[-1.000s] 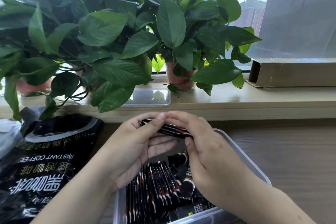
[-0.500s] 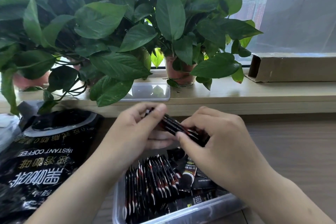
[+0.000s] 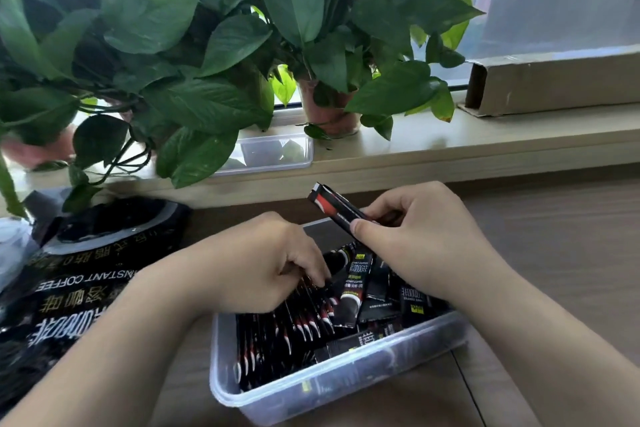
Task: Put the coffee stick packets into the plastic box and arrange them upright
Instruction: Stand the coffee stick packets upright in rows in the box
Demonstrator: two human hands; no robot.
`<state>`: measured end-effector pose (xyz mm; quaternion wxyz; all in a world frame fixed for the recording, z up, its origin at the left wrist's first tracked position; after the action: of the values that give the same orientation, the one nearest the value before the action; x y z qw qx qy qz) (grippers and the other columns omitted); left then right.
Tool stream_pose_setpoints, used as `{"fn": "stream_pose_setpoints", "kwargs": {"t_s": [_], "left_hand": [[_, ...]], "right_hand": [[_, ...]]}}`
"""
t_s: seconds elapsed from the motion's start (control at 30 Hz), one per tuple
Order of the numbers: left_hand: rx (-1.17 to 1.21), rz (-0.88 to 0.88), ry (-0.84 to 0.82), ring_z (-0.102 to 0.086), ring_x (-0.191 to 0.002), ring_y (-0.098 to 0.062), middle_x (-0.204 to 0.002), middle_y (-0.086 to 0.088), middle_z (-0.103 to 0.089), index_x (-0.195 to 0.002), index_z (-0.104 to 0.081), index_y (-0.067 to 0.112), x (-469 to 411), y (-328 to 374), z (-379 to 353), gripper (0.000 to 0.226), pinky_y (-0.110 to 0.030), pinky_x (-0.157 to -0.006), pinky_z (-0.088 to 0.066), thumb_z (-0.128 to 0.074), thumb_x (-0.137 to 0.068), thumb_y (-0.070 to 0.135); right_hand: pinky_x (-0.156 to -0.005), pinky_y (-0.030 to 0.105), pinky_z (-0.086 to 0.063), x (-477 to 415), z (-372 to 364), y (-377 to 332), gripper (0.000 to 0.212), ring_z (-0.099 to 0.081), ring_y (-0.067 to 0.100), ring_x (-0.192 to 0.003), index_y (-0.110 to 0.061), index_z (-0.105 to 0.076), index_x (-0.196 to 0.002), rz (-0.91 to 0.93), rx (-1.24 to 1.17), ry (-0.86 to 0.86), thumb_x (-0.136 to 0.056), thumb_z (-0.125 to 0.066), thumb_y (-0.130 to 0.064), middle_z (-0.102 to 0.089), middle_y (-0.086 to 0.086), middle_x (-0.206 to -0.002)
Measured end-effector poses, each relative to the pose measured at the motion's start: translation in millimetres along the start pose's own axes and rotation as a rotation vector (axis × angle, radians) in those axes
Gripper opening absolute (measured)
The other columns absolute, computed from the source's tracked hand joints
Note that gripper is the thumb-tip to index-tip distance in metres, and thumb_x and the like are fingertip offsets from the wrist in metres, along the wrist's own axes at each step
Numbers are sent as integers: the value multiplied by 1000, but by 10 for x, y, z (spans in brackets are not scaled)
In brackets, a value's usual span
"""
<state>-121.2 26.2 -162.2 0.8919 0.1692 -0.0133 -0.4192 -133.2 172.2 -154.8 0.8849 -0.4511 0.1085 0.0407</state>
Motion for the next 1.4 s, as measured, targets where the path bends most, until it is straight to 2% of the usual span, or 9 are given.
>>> {"fn": "stream_pose_setpoints", "kwargs": {"t_s": [0.17, 0.33, 0.43, 0.6, 0.8, 0.9, 1.13, 1.23, 1.4], "left_hand": [[-171, 3, -140, -60, -105, -1, -109, 23, -70, -111, -71, 36, -82, -128, -247, 45, -28, -91, -50, -62, -76, 9], [-132, -25, -41, -61, -91, 3, -92, 23, -66, -97, -73, 40, 11, -159, -176, 47, -25, -81, -51, -67, -69, 3], [-36, 6, -29, -63, -91, 1, -93, 23, -67, -90, -77, 37, 116, -134, -149, 44, -23, -82, -51, -56, -65, 7], [1, 109, -72, -54, -105, 9, -109, 27, -65, -102, -75, 37, 261, -155, -125, 51, -7, -89, -40, -39, -65, 40], [-37, 138, -52, -55, -104, 1, -103, 25, -66, -88, -78, 31, 252, -203, -141, 43, -24, -85, -48, -40, -69, 41], [-51, 149, -31, -52, -102, -1, -100, 21, -59, -83, -78, 31, 259, -205, -108, 43, -27, -83, -48, -38, -70, 42], [-155, 195, -144, -55, -79, -16, -82, 0, -55, -87, -72, 14, 270, -186, -141, 60, -40, -71, -46, -26, -71, 49], [-120, 201, -134, -61, -82, -22, -86, -5, -67, -84, -71, 11, 277, -224, -172, 58, -44, -73, -50, -28, -70, 48], [-94, 207, -128, -64, -85, -27, -88, -11, -71, -84, -71, 8, 271, -246, -169, 62, -47, -76, -51, -30, -70, 52]], "right_hand": [[-44, 12, -40, 9, -20, 20, 12, -60, 6, -56, -27, -77, -69, 10, 28, -1, -77, -76, -36, -70, -6, -61], [-45, 17, -45, -4, -37, 32, 12, -61, 8, -52, -27, -77, -68, 14, 59, -5, -77, -76, -35, -69, -8, -58], [-47, 20, -48, -10, -76, 13, 14, -64, 11, -53, -26, -76, -67, 12, 76, -24, -78, -77, -35, -69, -5, -57], [-47, 16, -46, -8, -88, 14, 16, -63, 6, -55, -29, -74, -64, 5, 107, -43, -77, -78, -35, -69, -10, -58], [-53, 21, -46, 5, -118, 12, 16, -60, 3, -53, -27, -74, -63, 1, 114, -76, -77, -77, -31, -68, -14, -58], [-46, 12, -37, 17, -126, -10, 16, -53, 3, -45, -26, -74, -61, 13, 113, -86, -77, -77, -29, -63, -14, -51], [-46, 11, -37, 40, -35, -69, 12, -48, 0, -42, -28, -77, -63, -33, -65, -41, -73, -83, -31, -64, -8, -50], [-54, 22, -47, 105, -97, -161, 10, -55, 7, -51, -29, -78, -66, -87, -179, -133, -72, -84, -34, -73, 4, -66], [-46, 17, -41, 237, -458, -164, 19, -56, 5, -48, -23, -77, -70, -129, 188, -413, -76, -80, -41, -68, 0, -56]]}}
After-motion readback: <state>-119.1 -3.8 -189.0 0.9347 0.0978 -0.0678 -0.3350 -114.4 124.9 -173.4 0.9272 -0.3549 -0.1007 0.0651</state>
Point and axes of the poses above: each hand's wrist, its own x-axis away from the middle knuckle, its own z-axis out of the back of the hand, y = z × x, the point moved 9 cm from there along -x, towards the middle knuckle
